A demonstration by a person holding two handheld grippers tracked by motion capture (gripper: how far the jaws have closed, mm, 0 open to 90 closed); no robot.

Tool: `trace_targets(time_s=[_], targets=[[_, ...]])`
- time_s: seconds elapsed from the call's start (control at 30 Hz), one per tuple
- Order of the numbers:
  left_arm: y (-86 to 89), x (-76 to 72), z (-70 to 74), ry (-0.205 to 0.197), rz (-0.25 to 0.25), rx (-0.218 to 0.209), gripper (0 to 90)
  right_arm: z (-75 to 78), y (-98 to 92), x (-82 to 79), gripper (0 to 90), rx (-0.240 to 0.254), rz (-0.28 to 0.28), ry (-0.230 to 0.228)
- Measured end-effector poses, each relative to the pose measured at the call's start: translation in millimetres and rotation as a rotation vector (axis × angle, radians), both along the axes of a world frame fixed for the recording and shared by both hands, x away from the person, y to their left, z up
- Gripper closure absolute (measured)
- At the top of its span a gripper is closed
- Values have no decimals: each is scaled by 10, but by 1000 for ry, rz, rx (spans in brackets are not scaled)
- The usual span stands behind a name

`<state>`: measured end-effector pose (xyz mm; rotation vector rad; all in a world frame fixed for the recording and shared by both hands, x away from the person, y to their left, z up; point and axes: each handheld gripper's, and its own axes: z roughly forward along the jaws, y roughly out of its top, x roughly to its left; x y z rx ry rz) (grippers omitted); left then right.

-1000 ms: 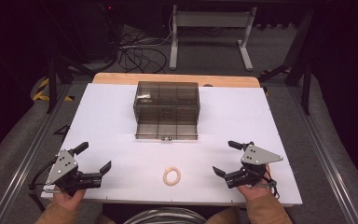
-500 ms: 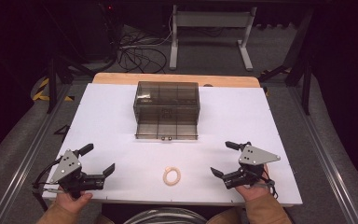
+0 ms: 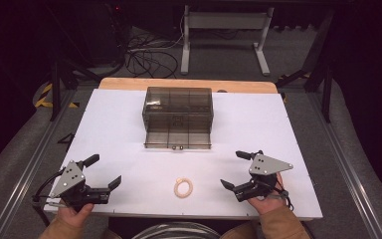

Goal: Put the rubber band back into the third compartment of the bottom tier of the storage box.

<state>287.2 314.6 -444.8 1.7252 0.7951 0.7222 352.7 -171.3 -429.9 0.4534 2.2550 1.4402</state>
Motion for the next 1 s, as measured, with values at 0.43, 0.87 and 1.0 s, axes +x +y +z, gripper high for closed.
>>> trace_targets(time_s=[0.43, 0.87, 1.0], targets=[[-9, 14, -5, 3, 4, 7, 30, 83, 304, 102, 12, -14, 64, 28], [-21, 20, -9, 6, 7, 18, 36, 125, 614, 177, 12, -45, 121, 39], [-16, 23, -10, 9, 6, 17, 36, 135, 690, 187, 12, -48, 137, 38]])
